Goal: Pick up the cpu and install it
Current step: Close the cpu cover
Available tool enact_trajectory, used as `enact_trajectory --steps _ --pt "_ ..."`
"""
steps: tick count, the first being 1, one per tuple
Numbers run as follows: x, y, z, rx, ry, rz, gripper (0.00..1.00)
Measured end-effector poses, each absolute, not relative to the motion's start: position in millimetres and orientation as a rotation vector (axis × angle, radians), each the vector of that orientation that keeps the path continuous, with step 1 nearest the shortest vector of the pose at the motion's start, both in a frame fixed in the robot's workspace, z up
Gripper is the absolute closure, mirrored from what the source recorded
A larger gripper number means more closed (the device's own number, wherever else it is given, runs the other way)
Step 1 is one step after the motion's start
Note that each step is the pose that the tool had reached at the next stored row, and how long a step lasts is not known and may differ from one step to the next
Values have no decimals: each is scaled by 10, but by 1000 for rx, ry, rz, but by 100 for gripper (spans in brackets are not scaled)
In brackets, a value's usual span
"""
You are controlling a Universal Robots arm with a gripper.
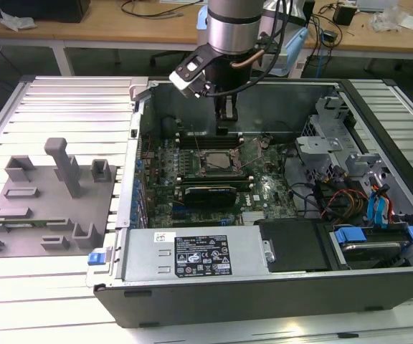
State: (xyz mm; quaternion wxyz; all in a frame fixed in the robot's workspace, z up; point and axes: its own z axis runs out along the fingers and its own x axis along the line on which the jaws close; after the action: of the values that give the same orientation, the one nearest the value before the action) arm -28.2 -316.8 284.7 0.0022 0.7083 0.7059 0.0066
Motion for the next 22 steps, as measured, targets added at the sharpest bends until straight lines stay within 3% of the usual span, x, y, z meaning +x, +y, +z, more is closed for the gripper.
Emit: enact_trajectory --steps 22 --pt "90 -3168 2847 2222 2214 21 89"
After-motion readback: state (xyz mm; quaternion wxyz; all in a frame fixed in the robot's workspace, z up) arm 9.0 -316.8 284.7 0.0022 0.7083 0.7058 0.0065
